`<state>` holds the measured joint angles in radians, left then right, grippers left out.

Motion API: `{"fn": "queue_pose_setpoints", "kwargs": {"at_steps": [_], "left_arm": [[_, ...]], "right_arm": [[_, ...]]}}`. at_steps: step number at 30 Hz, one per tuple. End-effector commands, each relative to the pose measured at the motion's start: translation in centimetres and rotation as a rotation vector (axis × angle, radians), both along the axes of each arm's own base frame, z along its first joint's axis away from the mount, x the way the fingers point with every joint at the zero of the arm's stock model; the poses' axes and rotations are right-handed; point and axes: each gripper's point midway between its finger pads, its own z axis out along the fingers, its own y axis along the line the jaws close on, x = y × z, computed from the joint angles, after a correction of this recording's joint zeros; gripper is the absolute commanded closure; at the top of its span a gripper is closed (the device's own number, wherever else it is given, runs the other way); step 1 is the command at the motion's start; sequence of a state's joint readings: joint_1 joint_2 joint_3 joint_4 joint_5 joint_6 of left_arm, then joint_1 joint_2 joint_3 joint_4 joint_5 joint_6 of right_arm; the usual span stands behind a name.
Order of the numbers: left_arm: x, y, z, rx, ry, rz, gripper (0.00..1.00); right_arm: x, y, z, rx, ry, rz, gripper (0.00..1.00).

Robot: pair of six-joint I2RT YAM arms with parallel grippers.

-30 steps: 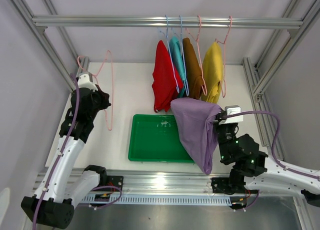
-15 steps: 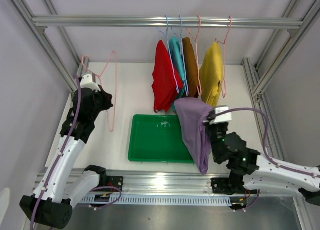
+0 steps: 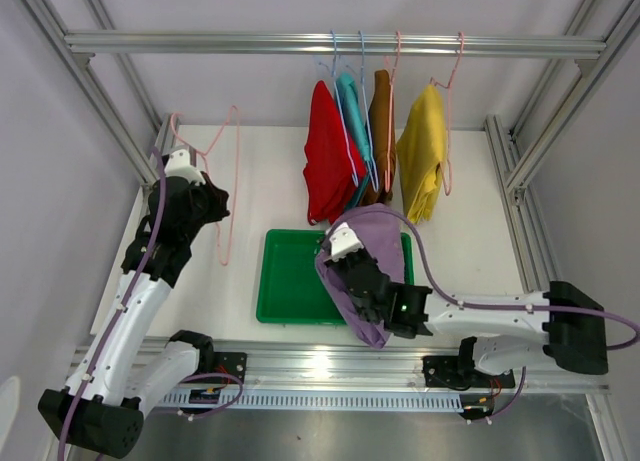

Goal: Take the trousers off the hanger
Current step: Place the trousers in the bin.

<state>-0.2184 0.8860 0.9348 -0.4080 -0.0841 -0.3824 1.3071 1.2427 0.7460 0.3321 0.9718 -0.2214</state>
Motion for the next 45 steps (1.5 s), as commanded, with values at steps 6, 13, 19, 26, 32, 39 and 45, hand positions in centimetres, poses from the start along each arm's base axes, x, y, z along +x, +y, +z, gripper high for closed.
{"fn": "queue_pose_setpoints", "kwargs": {"at_steps": [6,13,19,26,32,39,45], "left_arm": [[0.0,-1.0,2.5,-0.003,-0.064,-0.051,1.0],[-0.1,-1.3,2.8,-0.01,-0.069,-0.066,0.99],[-0.1,-1.4,2.7,-0.012,-0.066,-0.074,1.0],[-0.2,-1.6,2.9,-0.02,-0.067,-0.081,0.99],[-0.2,-1.6,2.9,-0.019,-0.069,-0.081,0.99],[-0.2,-1.8,2.8,-0.023,-0.067,-0.091,1.0],[-0.2,-1.9,2.9,-0.026,-0.068,-0.095,0.99]], "right_arm": [[0.2,8.2,0.9,0.125,0.028,0.126,1.0],[-0.5,13.1,-3.1,0.067,0.101,0.202,1.0],[-2.1,15.1,-6.2,0.019,0.162,0.244,0.97],[-5.7,15.6,-3.6,0.067,0.223,0.359,0.3],[-6.9,13.8,1.2,0.17,0.204,0.405,0.32],[-1.6,10.5,-0.8,0.232,0.255,0.285,0.8],[0.9,11.6,-3.4,0.252,0.321,0.276,0.94]]}}
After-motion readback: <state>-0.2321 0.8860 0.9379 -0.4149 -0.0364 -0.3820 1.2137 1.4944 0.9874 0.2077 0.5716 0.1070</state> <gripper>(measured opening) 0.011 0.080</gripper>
